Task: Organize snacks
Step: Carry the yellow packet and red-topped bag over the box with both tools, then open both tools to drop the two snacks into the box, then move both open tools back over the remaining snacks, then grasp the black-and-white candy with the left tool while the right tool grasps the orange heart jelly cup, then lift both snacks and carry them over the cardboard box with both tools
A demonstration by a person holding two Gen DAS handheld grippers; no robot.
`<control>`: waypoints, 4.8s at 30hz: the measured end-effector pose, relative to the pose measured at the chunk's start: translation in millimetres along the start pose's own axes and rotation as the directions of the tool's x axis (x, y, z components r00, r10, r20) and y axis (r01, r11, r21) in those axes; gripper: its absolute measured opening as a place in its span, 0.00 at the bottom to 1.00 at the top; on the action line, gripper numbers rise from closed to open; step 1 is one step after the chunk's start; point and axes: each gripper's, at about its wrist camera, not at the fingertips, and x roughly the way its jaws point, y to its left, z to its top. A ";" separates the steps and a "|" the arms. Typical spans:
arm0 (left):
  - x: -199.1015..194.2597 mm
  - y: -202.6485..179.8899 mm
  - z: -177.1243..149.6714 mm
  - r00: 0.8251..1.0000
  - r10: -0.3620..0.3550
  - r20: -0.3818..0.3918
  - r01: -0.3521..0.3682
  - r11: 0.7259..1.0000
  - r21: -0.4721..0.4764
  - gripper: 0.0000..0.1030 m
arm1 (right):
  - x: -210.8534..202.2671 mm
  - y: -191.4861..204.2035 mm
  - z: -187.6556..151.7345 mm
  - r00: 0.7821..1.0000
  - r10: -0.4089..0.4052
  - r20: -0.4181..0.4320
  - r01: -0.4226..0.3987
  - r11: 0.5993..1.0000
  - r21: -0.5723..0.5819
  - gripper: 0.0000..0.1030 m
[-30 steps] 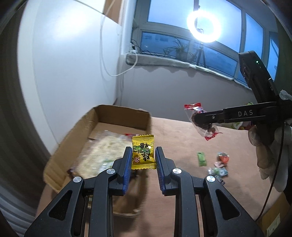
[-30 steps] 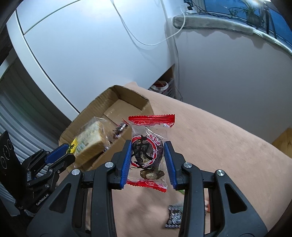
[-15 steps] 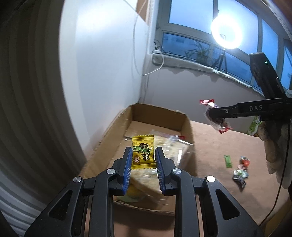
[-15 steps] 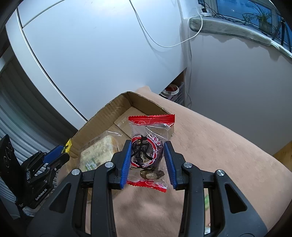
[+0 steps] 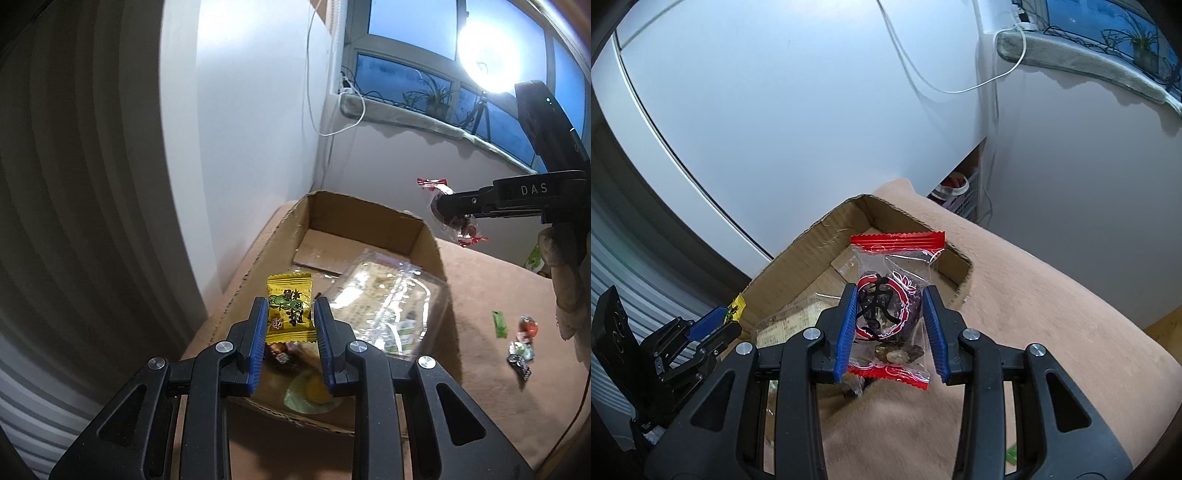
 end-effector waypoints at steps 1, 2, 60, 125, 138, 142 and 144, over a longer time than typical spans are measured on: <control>1.5 0.7 0.1 1.000 0.003 -0.003 -0.004 1.000 -0.002 0.23 | 5.0 2.3 1.4 1.000 0.002 -0.007 -0.002 1.000 -0.007 0.36; 3.0 1.0 0.1 1.000 0.005 -0.006 -0.005 1.000 -0.003 0.23 | 7.8 3.9 2.2 1.000 0.002 -0.012 -0.002 1.000 -0.012 0.36; -53.7 -49.8 5.1 0.991 -0.096 0.096 0.094 0.995 0.021 0.37 | -106.3 -21.0 -71.3 0.976 -0.134 0.171 0.138 0.990 -0.011 0.65; 35.8 -263.1 -73.7 0.900 -0.319 -0.297 0.389 0.896 0.213 0.24 | -46.6 -156.2 -175.0 0.965 -0.260 -0.045 0.262 0.963 0.057 0.43; 40.7 -266.3 -70.8 0.910 -0.296 -0.290 0.375 0.886 0.273 0.20 | -49.9 -159.6 -178.2 0.965 -0.258 -0.042 0.260 0.963 0.064 0.43; 41.8 -276.5 -71.9 0.921 -0.271 -0.280 0.357 0.877 0.323 0.21 | -50.9 -160.3 -178.6 0.966 -0.254 -0.039 0.257 0.964 0.072 0.43; 42.6 -279.7 -72.0 0.925 -0.262 -0.274 0.347 0.877 0.334 0.19 | -52.2 -160.8 -179.5 0.967 -0.252 -0.035 0.254 0.964 0.079 0.43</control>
